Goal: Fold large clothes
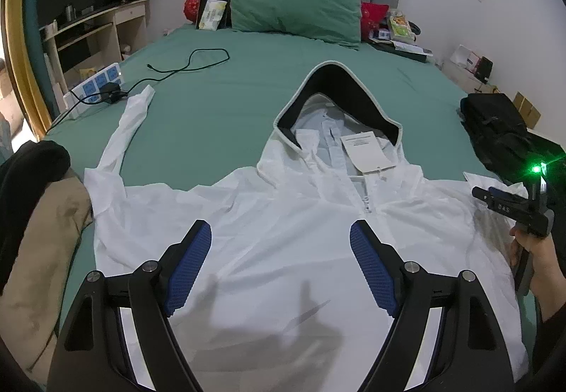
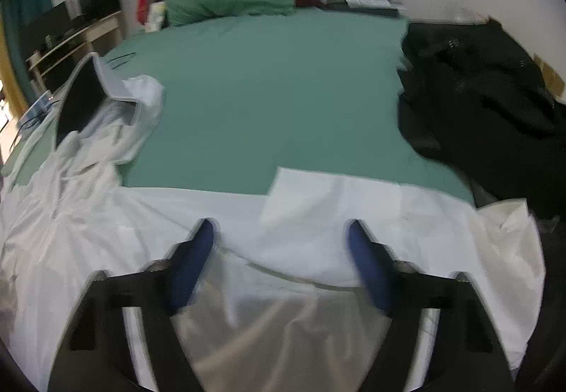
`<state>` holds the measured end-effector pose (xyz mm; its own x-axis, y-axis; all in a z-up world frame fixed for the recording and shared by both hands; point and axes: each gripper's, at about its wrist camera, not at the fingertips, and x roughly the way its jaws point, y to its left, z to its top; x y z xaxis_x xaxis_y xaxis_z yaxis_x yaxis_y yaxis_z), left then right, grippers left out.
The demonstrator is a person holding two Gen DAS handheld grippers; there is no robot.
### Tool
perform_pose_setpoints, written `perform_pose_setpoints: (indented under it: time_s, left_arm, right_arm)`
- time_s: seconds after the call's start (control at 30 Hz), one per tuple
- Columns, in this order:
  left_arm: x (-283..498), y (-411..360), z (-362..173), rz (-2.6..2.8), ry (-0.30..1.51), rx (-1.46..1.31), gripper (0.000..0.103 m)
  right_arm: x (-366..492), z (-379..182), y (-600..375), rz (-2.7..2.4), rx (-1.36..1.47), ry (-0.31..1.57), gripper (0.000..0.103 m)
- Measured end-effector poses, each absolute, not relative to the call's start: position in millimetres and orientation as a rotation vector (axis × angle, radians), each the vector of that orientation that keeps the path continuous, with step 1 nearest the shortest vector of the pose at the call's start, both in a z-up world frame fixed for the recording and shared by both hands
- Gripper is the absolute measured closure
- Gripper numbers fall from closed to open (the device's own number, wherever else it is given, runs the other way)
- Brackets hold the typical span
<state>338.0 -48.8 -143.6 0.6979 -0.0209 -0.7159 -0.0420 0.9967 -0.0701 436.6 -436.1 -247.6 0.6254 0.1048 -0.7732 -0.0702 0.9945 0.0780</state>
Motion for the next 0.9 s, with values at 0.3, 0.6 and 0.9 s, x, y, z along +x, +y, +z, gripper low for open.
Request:
perform_pose_setpoints:
  time_s: [0.3, 0.6, 0.9]
  left_arm:
    - [338.1, -30.8, -137.3, -0.005, 0.786, -0.071, 0.019]
    - [344.2, -4.4, -138.6, -0.051, 0.787, -0.058, 0.019]
    - [338.6, 59.7, -137.6, 0.021, 0.744, -0.129, 0.019]
  right_arm:
    - [424.2, -220.2, -454.4, 0.047, 0.013, 0.808, 0.097]
    - [389.6, -139.7, -389.8, 0.166, 0.041, 0.679, 0.096]
    - [371.9, -152.6, -250.5, 0.312, 0.014, 0.735, 0.097]
